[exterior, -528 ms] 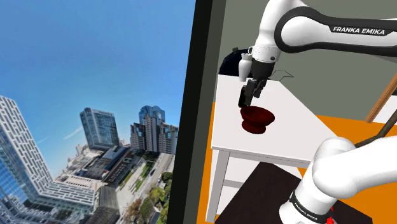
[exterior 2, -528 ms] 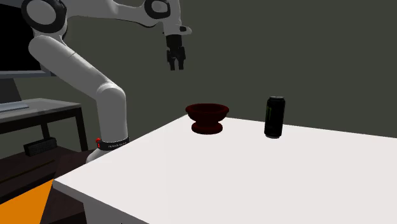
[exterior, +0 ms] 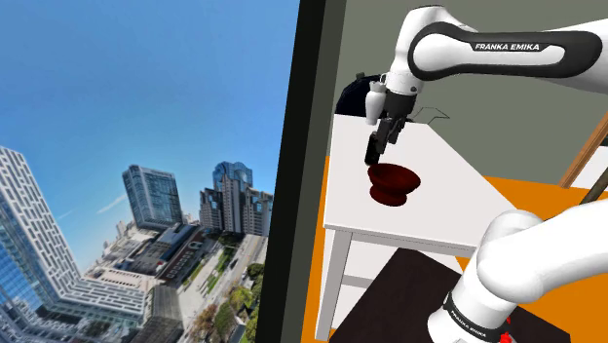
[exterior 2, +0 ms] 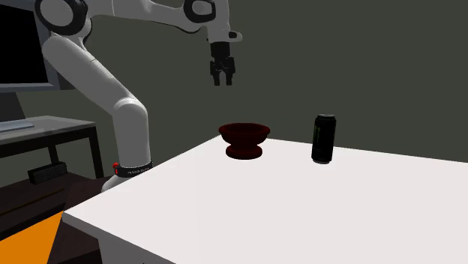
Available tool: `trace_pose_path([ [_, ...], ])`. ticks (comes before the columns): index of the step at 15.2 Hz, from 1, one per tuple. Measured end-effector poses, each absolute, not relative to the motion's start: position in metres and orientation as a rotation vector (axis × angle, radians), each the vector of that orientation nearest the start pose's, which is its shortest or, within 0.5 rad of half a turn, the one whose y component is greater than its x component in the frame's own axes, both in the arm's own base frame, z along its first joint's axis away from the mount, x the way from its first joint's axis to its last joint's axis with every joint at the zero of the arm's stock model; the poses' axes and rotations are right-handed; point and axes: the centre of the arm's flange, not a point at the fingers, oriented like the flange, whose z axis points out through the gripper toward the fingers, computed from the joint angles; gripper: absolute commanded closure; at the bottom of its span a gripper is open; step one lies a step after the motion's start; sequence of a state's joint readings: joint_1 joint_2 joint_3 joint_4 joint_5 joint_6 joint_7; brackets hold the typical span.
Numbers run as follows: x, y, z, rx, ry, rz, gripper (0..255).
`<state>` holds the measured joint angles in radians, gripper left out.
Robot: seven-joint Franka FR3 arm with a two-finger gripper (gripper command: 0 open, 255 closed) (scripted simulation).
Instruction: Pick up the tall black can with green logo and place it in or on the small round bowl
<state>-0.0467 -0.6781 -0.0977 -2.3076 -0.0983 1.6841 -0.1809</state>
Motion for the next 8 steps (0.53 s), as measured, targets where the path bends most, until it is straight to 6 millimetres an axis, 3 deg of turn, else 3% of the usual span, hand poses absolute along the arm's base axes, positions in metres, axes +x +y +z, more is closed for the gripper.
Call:
trace_pose_path([
  [8,0.382,-0.164,0.573,-3.172,-0.137,-0.062,0],
])
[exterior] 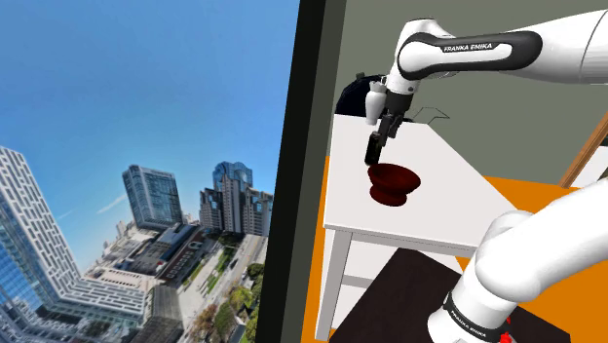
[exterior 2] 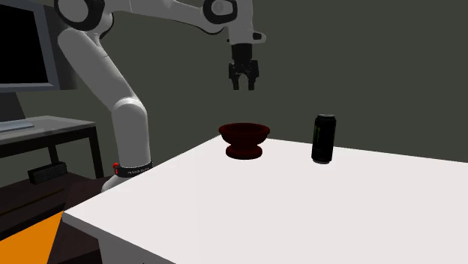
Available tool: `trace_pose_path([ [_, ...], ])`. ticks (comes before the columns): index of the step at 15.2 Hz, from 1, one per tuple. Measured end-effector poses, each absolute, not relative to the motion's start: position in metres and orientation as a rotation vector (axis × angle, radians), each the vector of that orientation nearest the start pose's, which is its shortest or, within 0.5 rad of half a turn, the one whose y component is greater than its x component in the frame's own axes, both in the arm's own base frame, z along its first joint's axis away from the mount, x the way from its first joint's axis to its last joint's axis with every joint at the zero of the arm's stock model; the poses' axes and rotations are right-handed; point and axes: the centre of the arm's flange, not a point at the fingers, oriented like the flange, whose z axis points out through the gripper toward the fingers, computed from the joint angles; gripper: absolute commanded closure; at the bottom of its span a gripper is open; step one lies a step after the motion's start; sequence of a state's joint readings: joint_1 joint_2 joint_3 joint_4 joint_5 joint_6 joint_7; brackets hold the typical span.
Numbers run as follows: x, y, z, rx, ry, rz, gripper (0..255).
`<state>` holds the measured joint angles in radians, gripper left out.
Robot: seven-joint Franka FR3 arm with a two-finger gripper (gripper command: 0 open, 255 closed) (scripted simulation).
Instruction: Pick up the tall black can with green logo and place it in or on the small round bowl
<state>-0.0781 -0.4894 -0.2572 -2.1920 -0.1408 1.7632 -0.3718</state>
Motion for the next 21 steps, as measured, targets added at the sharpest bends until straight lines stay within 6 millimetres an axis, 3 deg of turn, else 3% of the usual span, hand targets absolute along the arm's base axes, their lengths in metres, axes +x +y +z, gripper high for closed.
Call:
trace_pose_path([
  [13,0.451,-0.319,0.539,-3.154,-0.187,-0.042,0],
  [21,0.503,-0.415,0.522,-3.144,-0.22,-0.029,0],
])
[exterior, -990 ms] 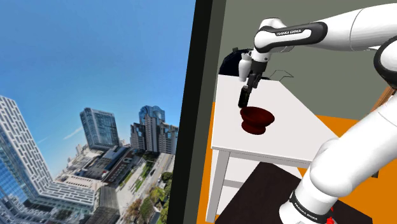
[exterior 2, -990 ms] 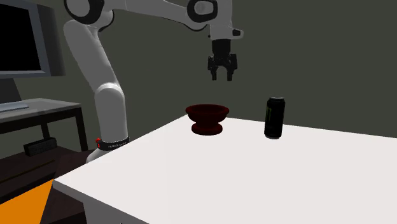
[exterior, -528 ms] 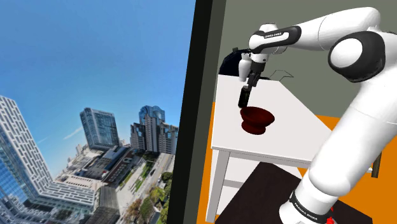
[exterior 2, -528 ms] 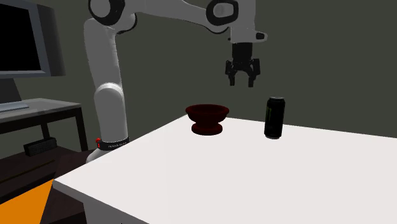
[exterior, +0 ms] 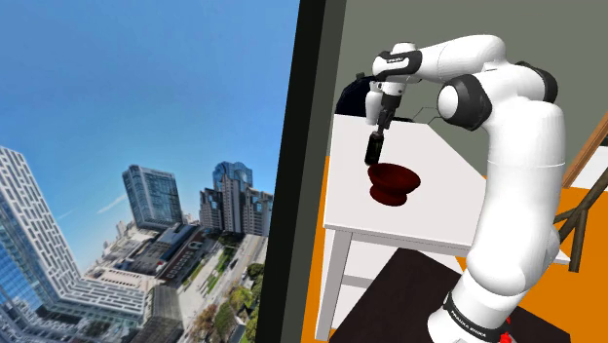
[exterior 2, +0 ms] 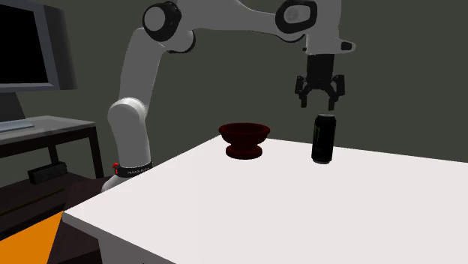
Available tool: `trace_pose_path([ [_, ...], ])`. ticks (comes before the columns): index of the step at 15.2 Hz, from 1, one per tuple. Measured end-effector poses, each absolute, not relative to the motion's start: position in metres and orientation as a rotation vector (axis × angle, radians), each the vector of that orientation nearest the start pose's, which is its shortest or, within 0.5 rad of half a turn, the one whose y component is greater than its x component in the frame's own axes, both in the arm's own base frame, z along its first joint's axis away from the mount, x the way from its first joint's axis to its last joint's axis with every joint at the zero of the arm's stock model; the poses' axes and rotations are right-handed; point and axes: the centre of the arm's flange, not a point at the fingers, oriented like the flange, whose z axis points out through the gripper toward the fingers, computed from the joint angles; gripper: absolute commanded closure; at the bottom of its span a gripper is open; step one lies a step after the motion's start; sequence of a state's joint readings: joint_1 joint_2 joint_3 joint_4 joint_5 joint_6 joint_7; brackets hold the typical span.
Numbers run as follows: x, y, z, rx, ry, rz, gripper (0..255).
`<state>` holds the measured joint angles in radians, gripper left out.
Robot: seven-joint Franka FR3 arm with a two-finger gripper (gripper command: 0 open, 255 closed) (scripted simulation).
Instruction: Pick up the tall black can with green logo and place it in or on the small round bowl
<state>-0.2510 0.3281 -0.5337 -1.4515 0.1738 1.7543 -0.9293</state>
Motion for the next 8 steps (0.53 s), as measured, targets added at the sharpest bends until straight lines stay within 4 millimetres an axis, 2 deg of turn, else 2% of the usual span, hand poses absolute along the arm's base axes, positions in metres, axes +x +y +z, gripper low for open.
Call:
trace_pose_path([
  [2,0.511,-0.431,0.514,-3.142,-0.227,-0.026,0],
  [8,0.512,-0.435,0.484,-3.141,-0.23,-0.026,0],
])
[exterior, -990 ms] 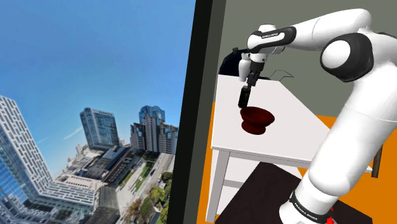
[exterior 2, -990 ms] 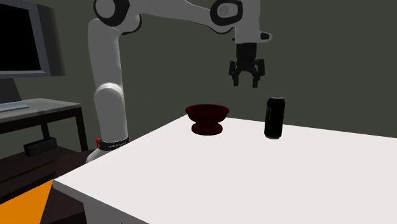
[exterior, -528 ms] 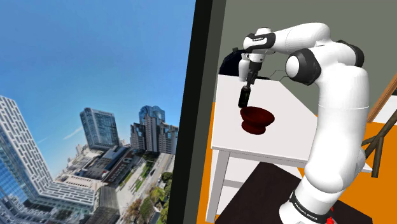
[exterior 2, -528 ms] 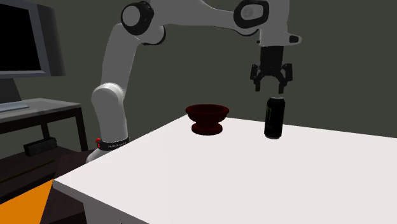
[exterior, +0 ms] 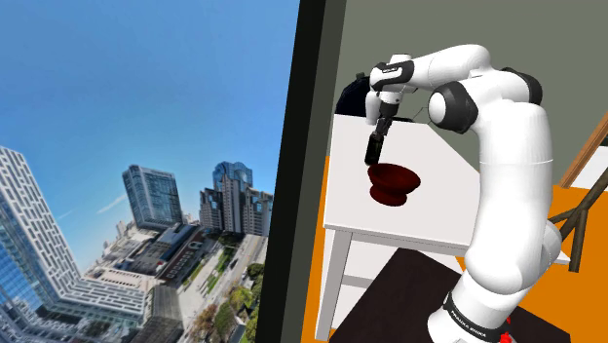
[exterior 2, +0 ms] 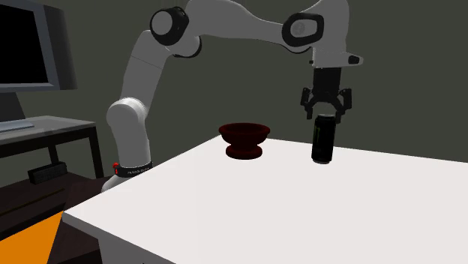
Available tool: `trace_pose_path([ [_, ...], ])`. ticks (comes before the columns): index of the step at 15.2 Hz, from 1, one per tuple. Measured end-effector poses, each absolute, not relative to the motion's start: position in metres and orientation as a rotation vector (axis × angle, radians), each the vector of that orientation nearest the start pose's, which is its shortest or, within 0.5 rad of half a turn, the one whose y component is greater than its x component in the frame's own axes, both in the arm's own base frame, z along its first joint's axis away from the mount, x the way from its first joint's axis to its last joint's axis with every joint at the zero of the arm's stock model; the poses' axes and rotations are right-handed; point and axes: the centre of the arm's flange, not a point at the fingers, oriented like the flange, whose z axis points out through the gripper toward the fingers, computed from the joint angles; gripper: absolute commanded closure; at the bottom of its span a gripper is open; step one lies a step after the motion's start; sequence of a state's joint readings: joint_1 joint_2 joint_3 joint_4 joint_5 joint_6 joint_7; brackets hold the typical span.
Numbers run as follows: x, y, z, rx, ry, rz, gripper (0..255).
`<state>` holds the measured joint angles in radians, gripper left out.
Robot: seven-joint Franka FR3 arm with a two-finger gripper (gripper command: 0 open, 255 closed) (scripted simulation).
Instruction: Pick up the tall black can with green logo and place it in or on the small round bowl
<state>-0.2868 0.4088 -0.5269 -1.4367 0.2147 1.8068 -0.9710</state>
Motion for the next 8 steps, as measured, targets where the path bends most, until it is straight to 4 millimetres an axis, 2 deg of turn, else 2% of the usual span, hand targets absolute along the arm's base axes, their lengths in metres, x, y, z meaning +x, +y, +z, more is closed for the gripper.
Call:
trace_pose_path([
  [2,0.5131,-0.435,0.4778,-3.141,-0.23,-0.026,0],
  [7,0.5134,-0.4352,0.4763,-3.141,-0.23,-0.027,0],
  [8,0.5134,-0.4352,0.4763,-3.141,-0.23,-0.027,255],
])
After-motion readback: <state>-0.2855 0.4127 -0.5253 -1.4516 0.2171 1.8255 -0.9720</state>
